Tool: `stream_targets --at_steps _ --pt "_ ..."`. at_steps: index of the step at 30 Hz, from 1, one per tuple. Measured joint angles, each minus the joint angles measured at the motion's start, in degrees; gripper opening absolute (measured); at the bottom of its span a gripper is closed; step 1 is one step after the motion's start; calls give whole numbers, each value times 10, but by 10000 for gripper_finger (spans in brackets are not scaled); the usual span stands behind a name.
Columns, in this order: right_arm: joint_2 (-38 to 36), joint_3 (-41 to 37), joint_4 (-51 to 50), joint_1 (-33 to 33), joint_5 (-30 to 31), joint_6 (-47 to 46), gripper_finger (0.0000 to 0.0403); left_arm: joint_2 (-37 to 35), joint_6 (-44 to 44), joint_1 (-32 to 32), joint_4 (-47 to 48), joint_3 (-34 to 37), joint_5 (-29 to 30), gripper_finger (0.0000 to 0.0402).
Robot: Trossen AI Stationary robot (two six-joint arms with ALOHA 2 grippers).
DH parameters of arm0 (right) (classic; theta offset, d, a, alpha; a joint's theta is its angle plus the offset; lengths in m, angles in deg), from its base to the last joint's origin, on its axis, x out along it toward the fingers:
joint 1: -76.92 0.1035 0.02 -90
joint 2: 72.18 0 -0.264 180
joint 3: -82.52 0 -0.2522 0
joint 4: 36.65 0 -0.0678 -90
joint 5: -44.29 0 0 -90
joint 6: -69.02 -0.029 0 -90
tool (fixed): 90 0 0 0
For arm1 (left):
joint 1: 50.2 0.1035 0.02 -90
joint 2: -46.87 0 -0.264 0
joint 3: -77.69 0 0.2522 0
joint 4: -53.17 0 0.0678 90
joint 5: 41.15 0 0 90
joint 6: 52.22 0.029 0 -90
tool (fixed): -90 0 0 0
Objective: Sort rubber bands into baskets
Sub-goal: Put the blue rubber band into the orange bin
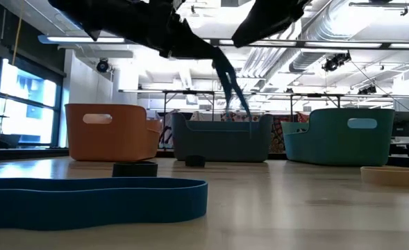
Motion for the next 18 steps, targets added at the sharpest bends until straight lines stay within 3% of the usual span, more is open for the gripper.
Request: stream_targets --at_steps 6,18 --pt "-24 0 -23 0 5 -13 185 -71 -11 45 78 0 35 1" --pt "-29 -3 -103 0 44 -69 185 -241 -31 173 325 0 232 0"
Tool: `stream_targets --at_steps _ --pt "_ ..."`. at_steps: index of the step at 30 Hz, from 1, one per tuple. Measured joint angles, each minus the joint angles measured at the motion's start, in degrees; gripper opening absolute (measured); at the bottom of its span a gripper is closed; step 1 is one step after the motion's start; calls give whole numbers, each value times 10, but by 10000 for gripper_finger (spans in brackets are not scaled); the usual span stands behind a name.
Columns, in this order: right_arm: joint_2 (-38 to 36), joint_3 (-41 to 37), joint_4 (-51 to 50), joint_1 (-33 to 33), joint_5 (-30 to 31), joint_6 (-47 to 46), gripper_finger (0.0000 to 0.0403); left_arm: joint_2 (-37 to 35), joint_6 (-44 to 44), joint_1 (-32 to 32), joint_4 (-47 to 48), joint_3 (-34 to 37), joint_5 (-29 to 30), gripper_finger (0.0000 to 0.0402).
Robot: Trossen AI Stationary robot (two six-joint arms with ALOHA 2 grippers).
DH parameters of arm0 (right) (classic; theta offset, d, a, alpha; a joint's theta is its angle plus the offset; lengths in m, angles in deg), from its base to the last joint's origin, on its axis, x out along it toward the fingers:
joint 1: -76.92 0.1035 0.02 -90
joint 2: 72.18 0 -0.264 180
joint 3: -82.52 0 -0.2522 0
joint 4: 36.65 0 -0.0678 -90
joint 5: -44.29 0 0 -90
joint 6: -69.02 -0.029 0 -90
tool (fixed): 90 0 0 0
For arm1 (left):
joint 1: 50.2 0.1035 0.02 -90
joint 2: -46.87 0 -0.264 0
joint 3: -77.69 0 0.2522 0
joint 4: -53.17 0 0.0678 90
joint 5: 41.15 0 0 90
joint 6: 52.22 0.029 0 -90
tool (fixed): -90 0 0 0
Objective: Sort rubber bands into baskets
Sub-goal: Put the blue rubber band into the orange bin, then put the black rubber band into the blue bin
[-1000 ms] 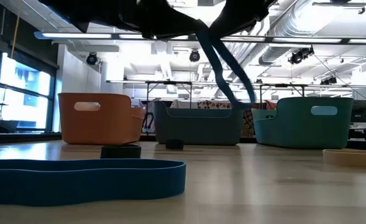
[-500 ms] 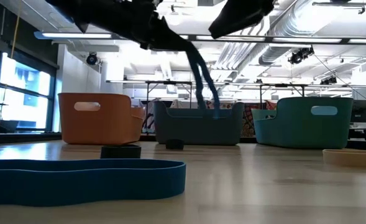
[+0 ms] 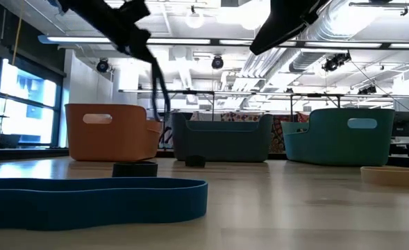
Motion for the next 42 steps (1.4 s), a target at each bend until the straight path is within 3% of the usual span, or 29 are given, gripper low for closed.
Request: stream_targets --at_steps 6,11,18,22,29,37,42 --pt "0 0 0 0 0 0 185 -3 -1 86 60 0 0 0" --pt "0 0 -3 0 -1 0 185 20 -15 149 98 0 -45 0" --pt "0 0 -5 0 -1 0 185 68 -15 208 122 0 -67 0" --pt "0 0 -11 0 -1 -2 185 103 -15 229 129 0 -119 1" --pt "0 0 -12 0 -6 -6 185 119 15 211 117 0 -141 54" --pt "0 0 -9 -2 -6 -6 185 82 15 172 112 0 -152 132" --pt "4 0 -2 -7 -6 -34 185 53 15 131 112 0 -183 159"
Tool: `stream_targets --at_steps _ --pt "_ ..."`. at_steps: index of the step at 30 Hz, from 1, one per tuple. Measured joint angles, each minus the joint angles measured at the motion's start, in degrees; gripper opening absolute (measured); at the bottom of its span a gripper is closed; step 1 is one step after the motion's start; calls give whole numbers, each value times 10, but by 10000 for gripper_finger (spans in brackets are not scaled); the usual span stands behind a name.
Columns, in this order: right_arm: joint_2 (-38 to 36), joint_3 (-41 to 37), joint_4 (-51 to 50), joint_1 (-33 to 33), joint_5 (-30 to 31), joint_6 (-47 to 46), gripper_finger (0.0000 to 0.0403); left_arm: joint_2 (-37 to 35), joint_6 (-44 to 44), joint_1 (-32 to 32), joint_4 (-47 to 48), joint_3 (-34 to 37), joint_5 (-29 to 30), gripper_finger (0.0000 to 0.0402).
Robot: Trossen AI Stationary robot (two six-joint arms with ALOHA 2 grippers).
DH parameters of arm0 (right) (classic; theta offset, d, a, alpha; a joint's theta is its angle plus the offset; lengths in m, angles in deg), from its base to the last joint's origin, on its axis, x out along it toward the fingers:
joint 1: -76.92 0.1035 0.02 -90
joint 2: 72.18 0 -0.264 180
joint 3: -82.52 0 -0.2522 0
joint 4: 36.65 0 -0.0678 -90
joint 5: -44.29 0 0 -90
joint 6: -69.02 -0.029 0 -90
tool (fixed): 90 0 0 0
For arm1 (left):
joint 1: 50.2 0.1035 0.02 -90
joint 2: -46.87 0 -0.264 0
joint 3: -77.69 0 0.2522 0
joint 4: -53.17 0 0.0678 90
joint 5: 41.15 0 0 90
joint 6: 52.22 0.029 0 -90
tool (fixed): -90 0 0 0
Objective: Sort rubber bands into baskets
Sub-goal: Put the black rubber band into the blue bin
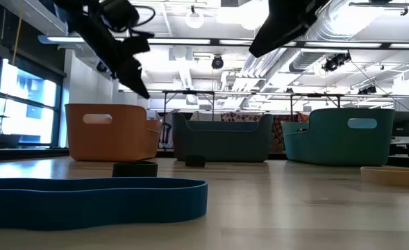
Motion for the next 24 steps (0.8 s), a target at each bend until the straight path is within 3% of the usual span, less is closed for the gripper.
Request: stream_targets --at_steps 8,13,18,24 --pt "71 0 87 -23 -3 7 185 -20 -32 -53 -16 1 -5 164" --pt "133 0 156 -52 -8 5 185 -20 -61 -68 -155 67 -34 132" --pt "177 0 204 -94 -61 -21 185 -20 -87 -79 -289 137 -43 87" --pt "222 0 252 -136 -112 1 185 -20 -91 -97 -365 168 -44 54"
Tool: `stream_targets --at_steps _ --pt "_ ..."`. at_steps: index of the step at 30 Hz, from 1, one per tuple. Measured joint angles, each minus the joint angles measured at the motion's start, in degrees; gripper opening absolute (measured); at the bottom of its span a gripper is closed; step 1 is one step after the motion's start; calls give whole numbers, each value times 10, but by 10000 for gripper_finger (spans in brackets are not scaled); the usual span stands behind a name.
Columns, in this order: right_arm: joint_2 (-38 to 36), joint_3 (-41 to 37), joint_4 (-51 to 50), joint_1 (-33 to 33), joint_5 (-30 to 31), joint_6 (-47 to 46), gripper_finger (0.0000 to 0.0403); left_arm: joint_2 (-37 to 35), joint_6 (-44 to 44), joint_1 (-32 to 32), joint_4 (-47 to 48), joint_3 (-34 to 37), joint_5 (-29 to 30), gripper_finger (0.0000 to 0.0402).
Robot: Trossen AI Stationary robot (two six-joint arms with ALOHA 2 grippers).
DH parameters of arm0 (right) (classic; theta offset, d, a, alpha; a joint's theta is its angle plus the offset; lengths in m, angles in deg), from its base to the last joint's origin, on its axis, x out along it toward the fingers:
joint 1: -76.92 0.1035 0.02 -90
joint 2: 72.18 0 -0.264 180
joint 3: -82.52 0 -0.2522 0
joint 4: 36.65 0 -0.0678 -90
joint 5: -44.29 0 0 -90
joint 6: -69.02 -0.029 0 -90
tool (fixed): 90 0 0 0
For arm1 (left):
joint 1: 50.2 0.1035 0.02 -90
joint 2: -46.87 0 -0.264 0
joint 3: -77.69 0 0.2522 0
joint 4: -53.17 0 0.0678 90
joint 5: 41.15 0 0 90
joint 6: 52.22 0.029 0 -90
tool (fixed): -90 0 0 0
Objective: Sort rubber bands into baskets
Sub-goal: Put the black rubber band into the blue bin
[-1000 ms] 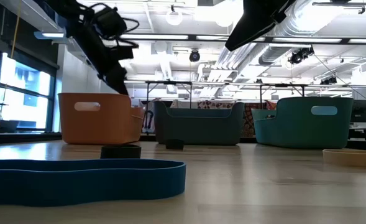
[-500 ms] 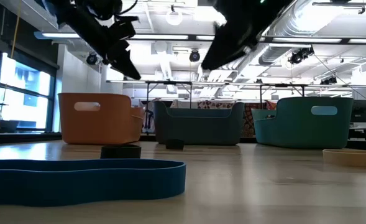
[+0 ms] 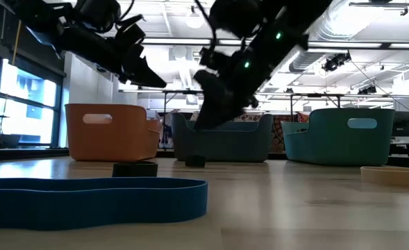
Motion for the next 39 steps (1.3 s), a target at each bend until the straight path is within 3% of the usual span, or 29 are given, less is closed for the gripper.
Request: stream_targets --at_steps 4,15,19,26,31,39 --pt "34 0 45 -17 -41 23 185 0 0 -5 -13 2 0 49" --pt "96 1 58 -53 -66 39 182 0 0 -31 -17 2 0 48" --pt "100 1 64 -53 -65 52 148 0 0 -38 -17 2 0 48" --pt "95 14 50 -54 -63 100 13 0 0 -55 -16 2 1 48" --pt "75 48 -4 -67 -60 120 16 0 -2 -70 -16 2 6 48" --pt "4 70 -80 -115 40 180 2 0 -26 -87 -16 3 17 48"
